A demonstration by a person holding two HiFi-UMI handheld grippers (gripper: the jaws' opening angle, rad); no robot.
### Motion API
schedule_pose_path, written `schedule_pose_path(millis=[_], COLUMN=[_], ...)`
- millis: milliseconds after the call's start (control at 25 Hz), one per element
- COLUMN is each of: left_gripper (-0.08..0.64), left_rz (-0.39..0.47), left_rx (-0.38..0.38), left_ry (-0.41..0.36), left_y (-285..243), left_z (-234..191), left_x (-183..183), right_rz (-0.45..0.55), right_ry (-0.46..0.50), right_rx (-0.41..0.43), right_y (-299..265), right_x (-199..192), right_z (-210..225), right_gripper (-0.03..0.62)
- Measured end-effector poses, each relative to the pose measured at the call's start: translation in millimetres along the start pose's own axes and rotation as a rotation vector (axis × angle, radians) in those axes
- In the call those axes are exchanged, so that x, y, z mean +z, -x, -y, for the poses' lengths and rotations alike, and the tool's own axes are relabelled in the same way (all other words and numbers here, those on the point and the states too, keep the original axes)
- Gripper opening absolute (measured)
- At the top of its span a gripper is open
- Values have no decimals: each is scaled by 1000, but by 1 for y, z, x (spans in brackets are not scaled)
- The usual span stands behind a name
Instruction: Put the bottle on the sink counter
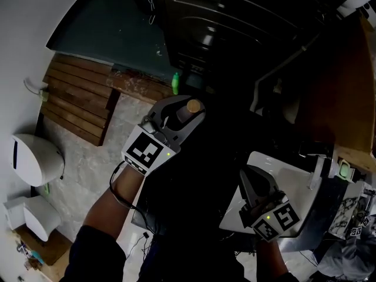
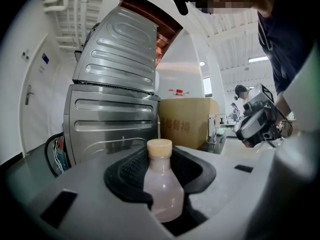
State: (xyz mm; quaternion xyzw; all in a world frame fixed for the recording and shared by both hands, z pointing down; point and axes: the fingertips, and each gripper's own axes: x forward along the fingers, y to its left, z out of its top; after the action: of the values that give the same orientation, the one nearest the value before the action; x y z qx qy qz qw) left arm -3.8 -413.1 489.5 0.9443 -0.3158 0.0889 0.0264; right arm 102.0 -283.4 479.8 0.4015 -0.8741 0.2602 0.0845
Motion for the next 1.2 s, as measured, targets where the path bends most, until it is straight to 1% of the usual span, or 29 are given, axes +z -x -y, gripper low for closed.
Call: schedule_pose_path(millis=[200,360,480,600,800,920,1080,1200], left_gripper=[141,141,141,141,141,141,141,141], left_rz=[8,18,21,21,23,24,15,18], left_rx=[-2,-2,3,4,-1,-4,-5,-13], left_ry=[-8,-10,-26,-31,-58,-59,-98,-80], left_y=[-7,-14,-16,-18,-21,-22,-23,-25], left_z=[-10,-16,-21,-22,-22,-22,-23,-21], left_x=[-6,-11,-14,-16,-19,-20,-22,-22], right_rz=[-6,-14,-23,-31,-14,-18,-18,-3], right_ry=[-22,-24,-18,-28,-41,-50,-58,-68], right_rx=[5,-2,-7,-3,0,3,-1,0], right_y=[-9,-13,-15,-17,-20,-21,-20,-23], right_x=[-3,-7,-11,-15,-11,-11,-11,-8], right_z=[2,6,5,4,5,5,7,7], right_gripper=[26,26,26,26,26,26,26,26])
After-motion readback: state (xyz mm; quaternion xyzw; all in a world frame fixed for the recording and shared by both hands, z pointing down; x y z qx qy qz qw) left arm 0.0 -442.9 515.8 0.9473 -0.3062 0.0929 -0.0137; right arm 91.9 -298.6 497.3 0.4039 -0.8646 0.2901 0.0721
